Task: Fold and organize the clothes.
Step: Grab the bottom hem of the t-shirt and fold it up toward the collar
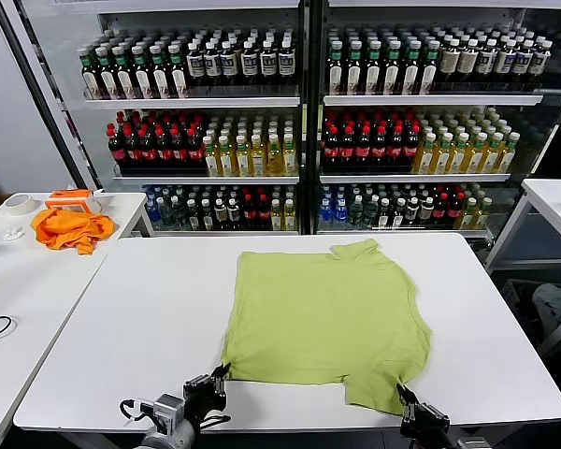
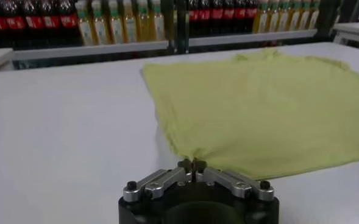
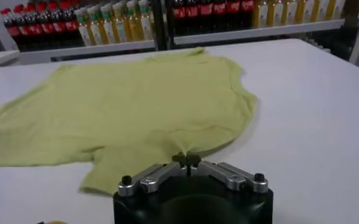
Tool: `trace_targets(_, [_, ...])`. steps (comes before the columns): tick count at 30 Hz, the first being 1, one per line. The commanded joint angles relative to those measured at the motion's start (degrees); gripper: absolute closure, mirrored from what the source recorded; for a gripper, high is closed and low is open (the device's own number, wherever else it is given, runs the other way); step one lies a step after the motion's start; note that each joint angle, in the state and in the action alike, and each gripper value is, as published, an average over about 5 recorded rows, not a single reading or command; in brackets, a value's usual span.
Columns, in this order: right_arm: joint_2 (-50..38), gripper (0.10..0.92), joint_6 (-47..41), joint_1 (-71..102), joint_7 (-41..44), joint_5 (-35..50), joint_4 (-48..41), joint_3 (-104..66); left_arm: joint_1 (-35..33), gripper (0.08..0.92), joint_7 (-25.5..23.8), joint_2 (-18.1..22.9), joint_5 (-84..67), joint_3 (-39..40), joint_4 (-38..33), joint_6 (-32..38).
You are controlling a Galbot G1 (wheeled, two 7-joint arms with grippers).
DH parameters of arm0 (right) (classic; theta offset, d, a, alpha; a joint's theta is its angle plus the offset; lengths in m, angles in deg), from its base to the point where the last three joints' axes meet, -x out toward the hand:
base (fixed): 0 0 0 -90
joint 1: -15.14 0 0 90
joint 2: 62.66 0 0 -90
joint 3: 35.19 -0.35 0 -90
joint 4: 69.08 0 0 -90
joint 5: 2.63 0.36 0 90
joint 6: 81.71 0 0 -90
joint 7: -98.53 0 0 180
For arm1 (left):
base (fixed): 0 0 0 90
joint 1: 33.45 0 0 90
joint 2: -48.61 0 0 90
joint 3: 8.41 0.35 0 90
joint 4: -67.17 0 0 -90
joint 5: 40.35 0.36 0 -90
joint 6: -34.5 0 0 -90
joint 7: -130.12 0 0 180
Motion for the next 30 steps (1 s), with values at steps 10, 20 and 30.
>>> trace_targets(10, [-1.08, 0.92, -0.67, 12.73, 0.08, -2.02, 8.6, -2.41, -16.56, 0.92, -0.08, -6.11, -4.68, -5.47, -12.6, 1.28])
trace_targets(20, [-1.55, 0.92, -1.56, 11.64, -0.93, -2.1, 10.97, -3.09, -16.13, 0.92, -0.04, -6.56, -6.34, -6.91, -12.93, 3.16])
trace_targets(30, [-2.25, 0.92, -10.7, -7.43, -4.69, 7.11, 4.18, -3.38, 2.34, 0.92, -4.07, -5.18, -14.86, -4.36, -0.82, 5.66])
